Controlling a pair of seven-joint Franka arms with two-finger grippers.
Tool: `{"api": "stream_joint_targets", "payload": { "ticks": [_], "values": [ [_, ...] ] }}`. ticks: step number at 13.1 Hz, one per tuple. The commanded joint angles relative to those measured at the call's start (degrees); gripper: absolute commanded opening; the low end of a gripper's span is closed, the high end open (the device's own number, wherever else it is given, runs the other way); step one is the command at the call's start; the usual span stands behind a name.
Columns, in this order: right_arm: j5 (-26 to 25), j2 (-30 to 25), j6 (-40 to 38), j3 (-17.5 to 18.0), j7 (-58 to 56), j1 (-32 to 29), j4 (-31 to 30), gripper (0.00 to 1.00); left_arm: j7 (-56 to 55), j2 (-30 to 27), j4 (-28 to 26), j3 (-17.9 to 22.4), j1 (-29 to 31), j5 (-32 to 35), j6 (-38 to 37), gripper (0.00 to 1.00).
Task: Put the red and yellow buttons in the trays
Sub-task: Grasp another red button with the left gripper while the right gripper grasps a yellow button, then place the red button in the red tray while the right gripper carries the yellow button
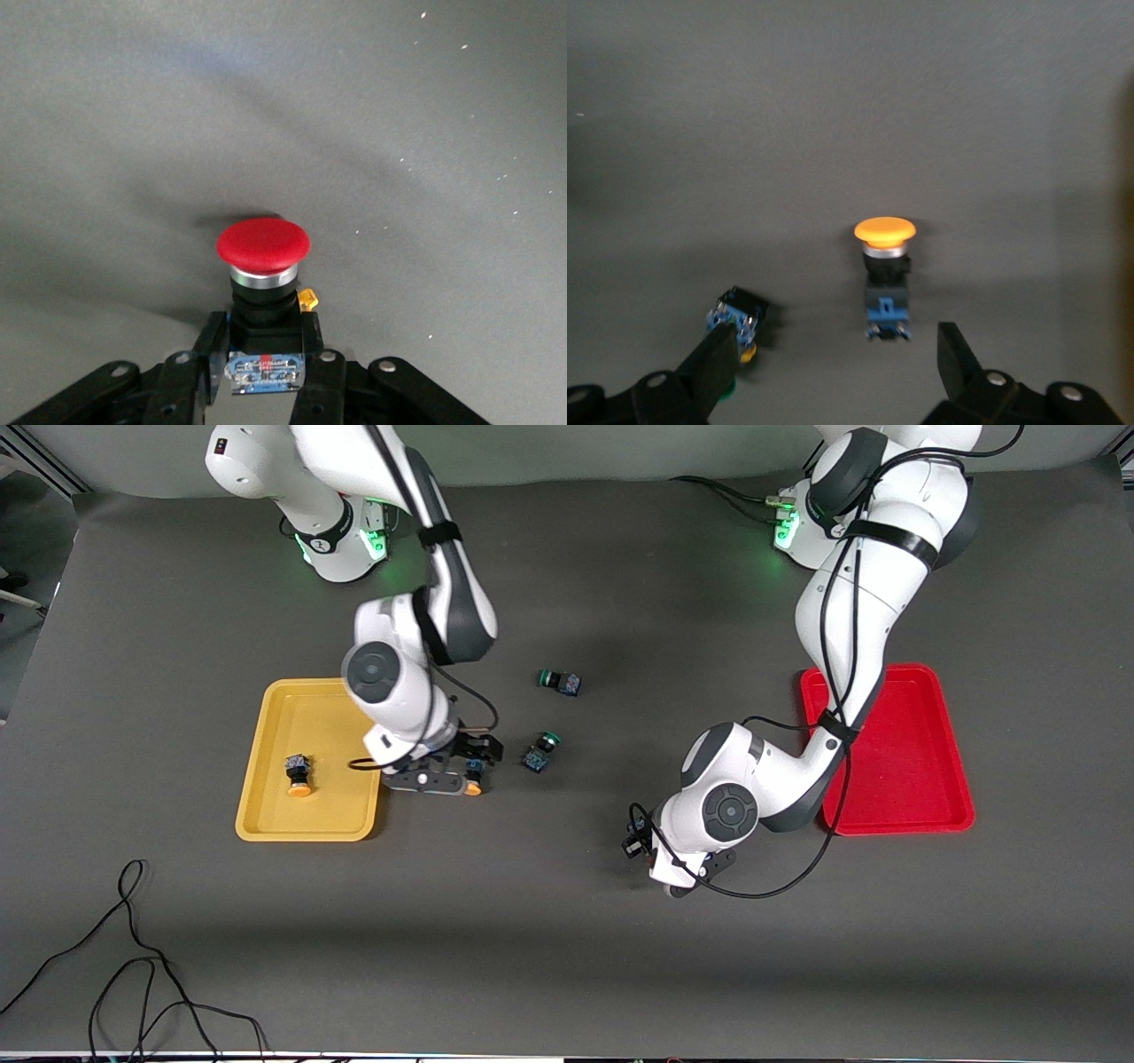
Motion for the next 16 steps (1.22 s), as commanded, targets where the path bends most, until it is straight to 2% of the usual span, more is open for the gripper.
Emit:
{"api": "stream_joint_targets", "payload": {
  "ticks": [1,3,5,6,7,8,10,11,12,14,15,16],
  "values": [
    [3.4,5.4,3.7,0.7,0.6,-0.6,0.8,1.00,0.0,2.0,3.3,1.8,-2.0,0.6,-1.0,0.00],
    [3.5,6.4,3.8,1.2,0.4,-2.0,0.8,1.00,0.4,1.1,7.0,1.7,-1.9,0.5,-8.7,0.00],
    [5.7,7.1,5.1,3.3,0.3,-2.7,0.6,1.00,1.8,-0.6,12.0,1.6,-1.7,0.6,-20.4,0.00],
    [6.7,7.8,5.9,3.7,0.3,-2.7,0.6,1.00,4.6,-2.6,12.2,1.6,-1.3,0.5,-25.3,0.00],
    [6.8,8.1,6.6,4.2,0.2,-2.8,0.6,0.93,8.1,-5.2,11.9,1.7,0.2,0.6,-28.8,0.00],
    [6.8,8.2,7.0,4.9,0.2,-2.8,0.6,0.80,11.5,-9.0,10.8,1.3,3.0,0.4,-32.8,0.00],
    [6.8,8.3,7.1,4.9,0.2,-2.8,0.6,0.37,19.8,-17.7,3.3,1.1,7.3,0.3,-37.4,0.00],
    [6.7,8.2,7.1,4.9,0.2,-2.8,0.6,0.26,24.8,-23.5,-4.0,1.1,10.0,0.2,-36.4,0.00],
    [6.7,8.1,6.9,4.9,0.2,-2.8,0.6,0.23,28.8,-28.9,-10.4,1.1,12.4,0.1,-35.6,0.00],
    [6.3,6.7,6.0,4.3,-0.5,-2.8,0.8,0.22,36.1,-37.1,-20.9,1.2,16.7,0.2,-33.5,0.00],
    [5.8,4.9,3.2,3.5,-0.4,-2.8,0.8,0.22,39.8,-40.4,-26.3,1.3,18.9,0.1,-31.0,0.00],
    [5.3,3.1,-0.8,1.3,-0.4,-2.3,1.2,0.22,44.4,-43.4,-32.3,1.3,22.2,0.1,-27.1,0.00]
  ]
}}
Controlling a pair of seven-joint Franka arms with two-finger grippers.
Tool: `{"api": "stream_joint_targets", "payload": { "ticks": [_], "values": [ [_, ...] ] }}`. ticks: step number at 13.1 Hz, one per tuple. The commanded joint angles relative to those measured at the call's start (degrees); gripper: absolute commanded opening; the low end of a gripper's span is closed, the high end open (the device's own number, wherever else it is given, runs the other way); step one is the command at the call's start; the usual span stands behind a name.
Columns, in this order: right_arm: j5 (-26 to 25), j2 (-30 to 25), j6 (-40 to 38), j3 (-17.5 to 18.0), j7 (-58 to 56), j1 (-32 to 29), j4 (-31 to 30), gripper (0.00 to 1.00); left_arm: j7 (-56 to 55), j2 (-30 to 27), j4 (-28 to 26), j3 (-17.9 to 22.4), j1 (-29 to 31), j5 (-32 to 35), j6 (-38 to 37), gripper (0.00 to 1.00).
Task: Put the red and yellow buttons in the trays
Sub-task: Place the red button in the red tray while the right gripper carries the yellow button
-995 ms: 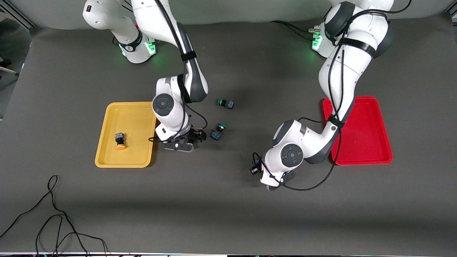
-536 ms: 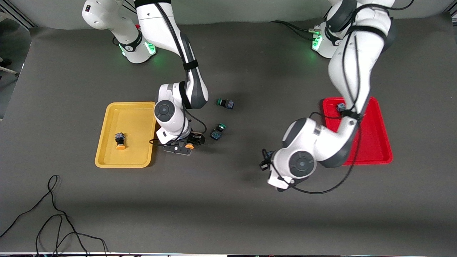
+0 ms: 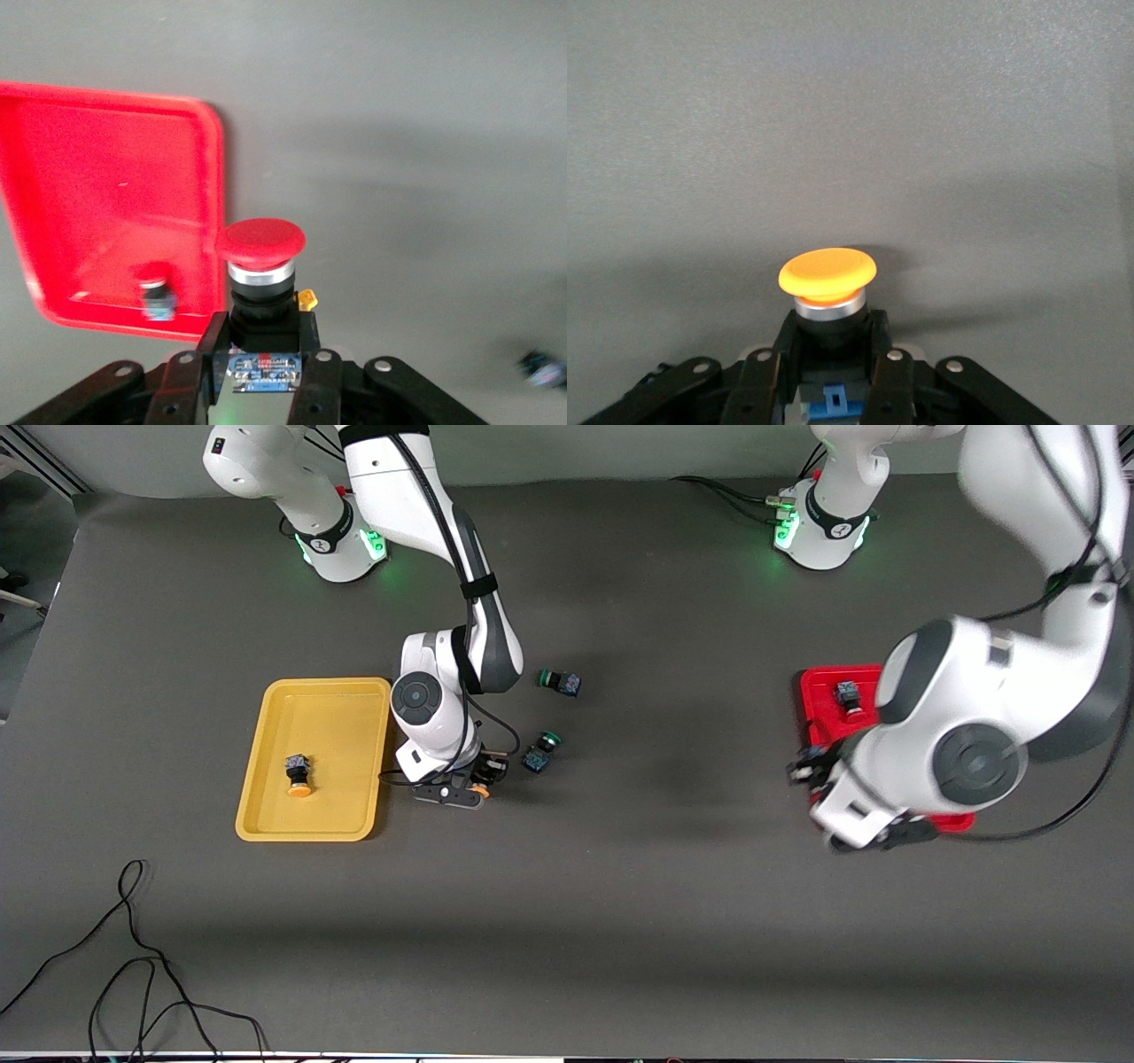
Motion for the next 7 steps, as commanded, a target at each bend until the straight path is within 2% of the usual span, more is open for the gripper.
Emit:
{"api": "stream_joint_targets", "payload": {
  "ticks": [1,4,6,7],
  "values": [
    [-1.4,-5.5,-10.2,-5.4,-0.3,0.9,1.8,0.22,11.8,-11.5,-21.1,0.2,7.5,-0.1,11.3,0.00],
    [-8.1,-10.5,-23.1,-11.0,-1.1,0.9,5.4,0.22,19.8,-12.7,-30.6,0.4,13.0,0.5,19.5,0.00],
    [-13.4,-13.3,-25.1,-13.6,-6.2,0.7,4.4,0.22,22.7,-12.6,-36.3,0.5,15.1,1.1,26.6,0.00],
    [-14.2,-14.3,-25.1,-15.5,-11.0,0.9,2.4,0.22,23.8,-12.5,-38.5,0.5,16.4,3.0,29.9,0.00]
  ]
}}
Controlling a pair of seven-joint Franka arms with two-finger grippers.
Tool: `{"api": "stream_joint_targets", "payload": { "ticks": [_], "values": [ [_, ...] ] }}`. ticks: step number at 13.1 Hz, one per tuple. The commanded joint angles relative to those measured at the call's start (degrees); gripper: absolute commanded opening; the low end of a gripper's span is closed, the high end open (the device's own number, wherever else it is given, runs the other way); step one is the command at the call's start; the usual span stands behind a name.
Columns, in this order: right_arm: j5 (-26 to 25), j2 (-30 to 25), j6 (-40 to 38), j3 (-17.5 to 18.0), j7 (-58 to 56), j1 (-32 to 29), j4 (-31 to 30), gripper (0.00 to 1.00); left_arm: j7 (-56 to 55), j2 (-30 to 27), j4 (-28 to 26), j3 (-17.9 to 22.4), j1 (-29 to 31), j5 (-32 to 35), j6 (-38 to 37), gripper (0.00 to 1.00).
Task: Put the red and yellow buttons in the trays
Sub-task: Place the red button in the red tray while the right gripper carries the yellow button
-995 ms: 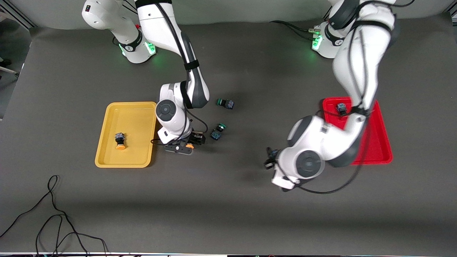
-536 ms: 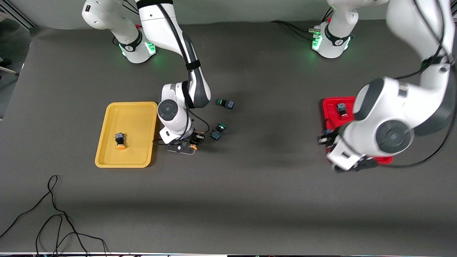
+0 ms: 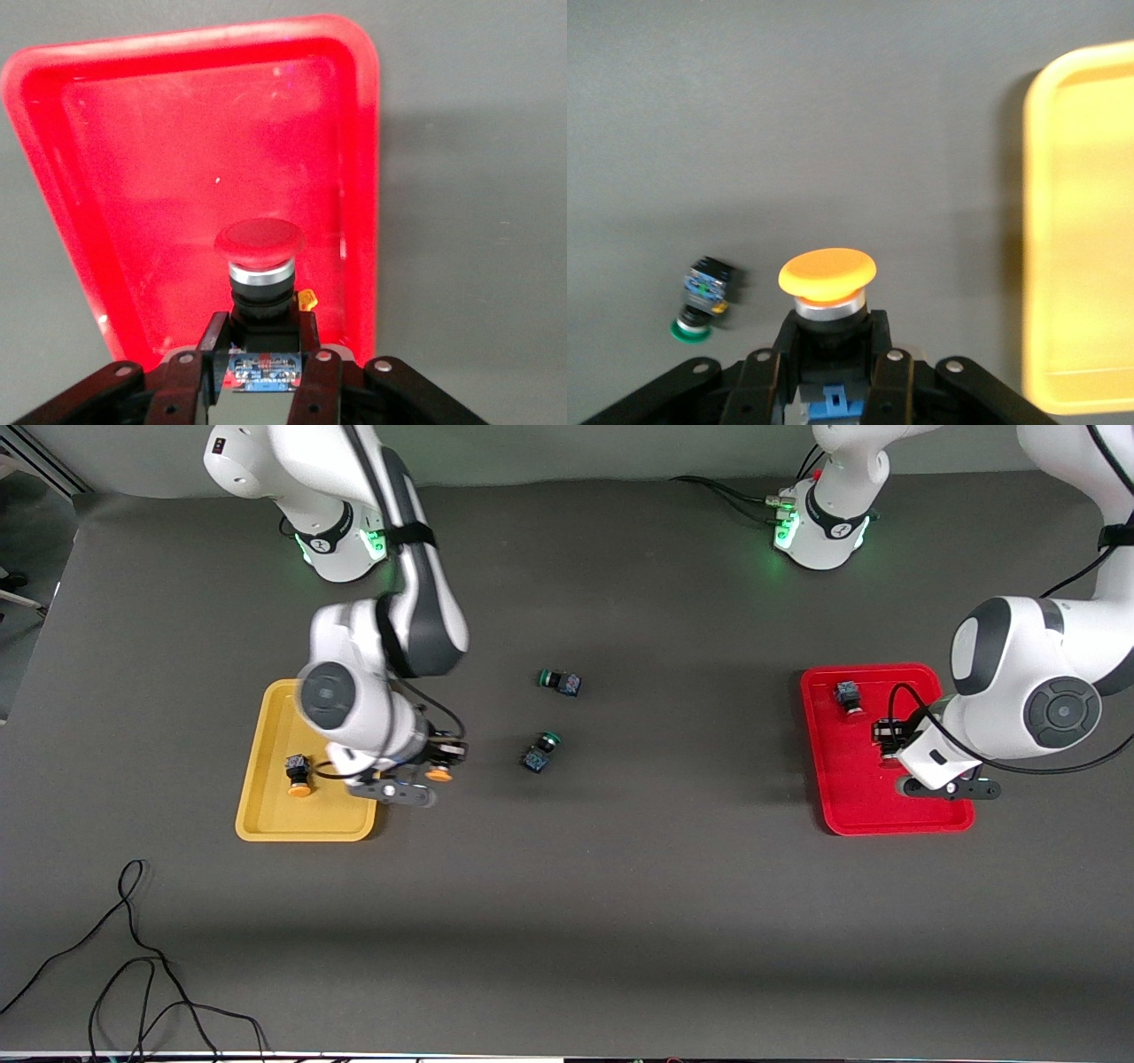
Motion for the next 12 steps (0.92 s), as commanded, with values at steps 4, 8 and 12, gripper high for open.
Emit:
{"api": "stream_joint_targets", "payload": {
  "ticks": [4,8,12],
  "values": [
    [-2.6,-2.0,1.6,-9.2,-26.0,-0.9,-9.9,0.22,7.1,-0.5,-13.1,-0.3,7.0,5.0,17.7,0.00],
    [2.9,0.6,13.2,-7.4,-34.3,-3.7,-18.2,0.22,7.9,3.3,-13.4,-0.3,9.3,4.9,21.5,0.99],
    [9.5,5.7,14.5,-1.7,-39.7,-9.6,-18.5,0.22,7.1,-1.3,-10.2,-0.6,9.0,4.2,14.5,1.00]
  ]
}}
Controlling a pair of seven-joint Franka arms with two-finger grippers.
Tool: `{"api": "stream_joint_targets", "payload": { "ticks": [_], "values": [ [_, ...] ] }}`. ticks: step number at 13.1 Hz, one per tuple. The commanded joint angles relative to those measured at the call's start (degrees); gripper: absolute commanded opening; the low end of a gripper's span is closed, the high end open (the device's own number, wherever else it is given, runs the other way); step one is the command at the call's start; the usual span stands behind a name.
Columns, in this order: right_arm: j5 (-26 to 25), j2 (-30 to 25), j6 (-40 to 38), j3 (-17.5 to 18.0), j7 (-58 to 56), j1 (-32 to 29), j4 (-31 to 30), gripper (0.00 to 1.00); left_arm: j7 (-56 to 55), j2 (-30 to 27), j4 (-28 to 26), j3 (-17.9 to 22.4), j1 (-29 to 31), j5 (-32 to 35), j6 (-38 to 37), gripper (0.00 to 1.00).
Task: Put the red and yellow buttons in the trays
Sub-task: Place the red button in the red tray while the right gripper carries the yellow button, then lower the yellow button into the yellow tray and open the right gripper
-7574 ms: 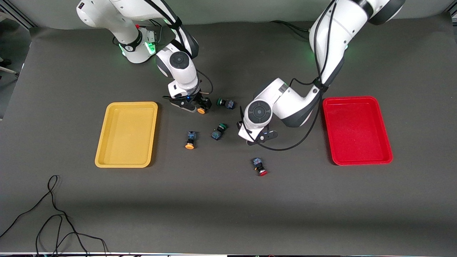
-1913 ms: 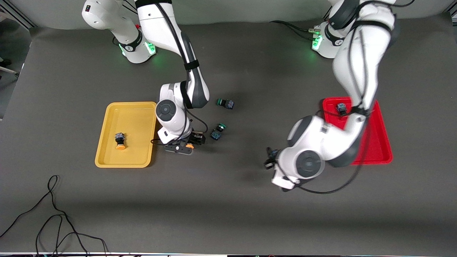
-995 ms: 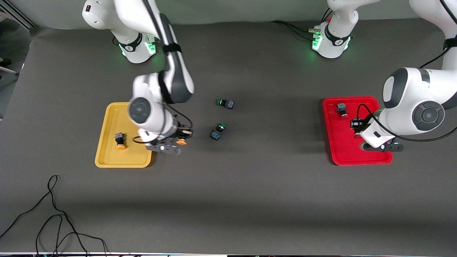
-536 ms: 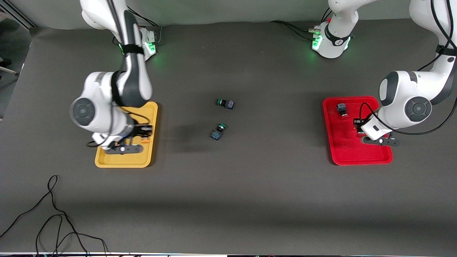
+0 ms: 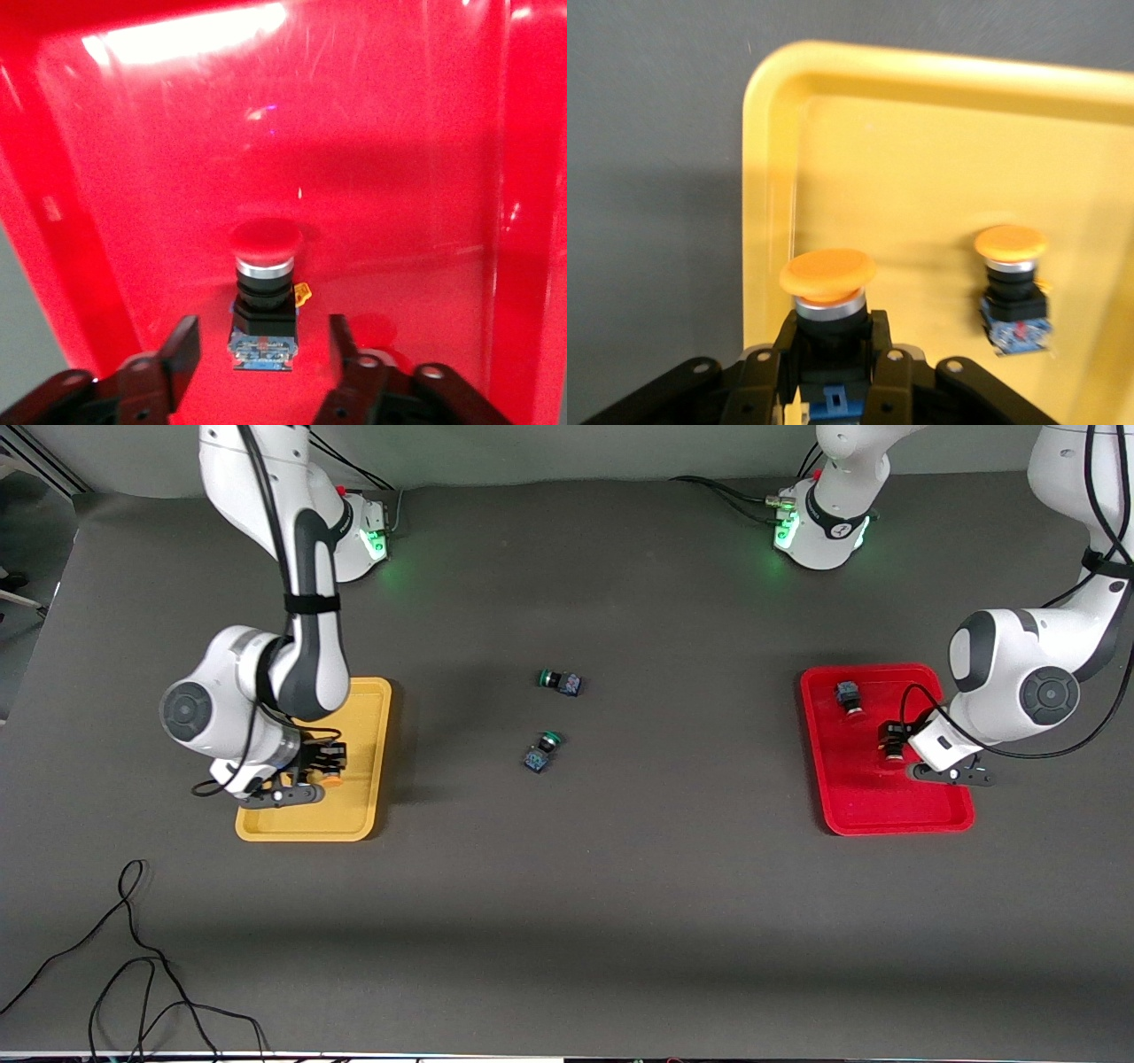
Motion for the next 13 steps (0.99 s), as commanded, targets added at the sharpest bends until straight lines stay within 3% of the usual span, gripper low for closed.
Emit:
{"api": "stream_joint_targets", "payload": {
  "ticks": [1,2,4,8,10,13],
  "values": [
    [2.6,2.4,0.9,3.2,-3.9,-4.5,1.1,0.23,-0.3,-6.0,4.0,-0.8,-0.6,-0.4,-9.7,1.00],
    [2.6,2.9,0.9,4.0,-3.9,-5.0,1.2,0.30,-0.4,-7.9,6.5,-1.3,-0.9,-1.2,-14.1,1.00],
    [2.7,3.1,0.7,4.0,-3.0,-5.1,1.5,0.99,-0.1,-11.4,10.8,-1.5,-1.0,-2.8,-20.3,1.00],
    [2.2,1.0,-0.1,3.4,0.3,-4.4,2.7,1.00,-0.5,-14.5,23.2,-2.1,-3.1,-5.6,-35.6,1.00],
    [1.7,0.0,-3.3,1.2,2.0,-3.6,4.6,1.00,-0.5,-14.4,28.2,-2.1,-4.5,-5.8,-39.9,1.00],
    [-2.9,-0.1,-13.1,-7.6,7.6,2.4,10.7,1.00,-0.7,-14.2,31.9,-2.1,-5.6,-5.7,-43.0,1.00]
  ]
}}
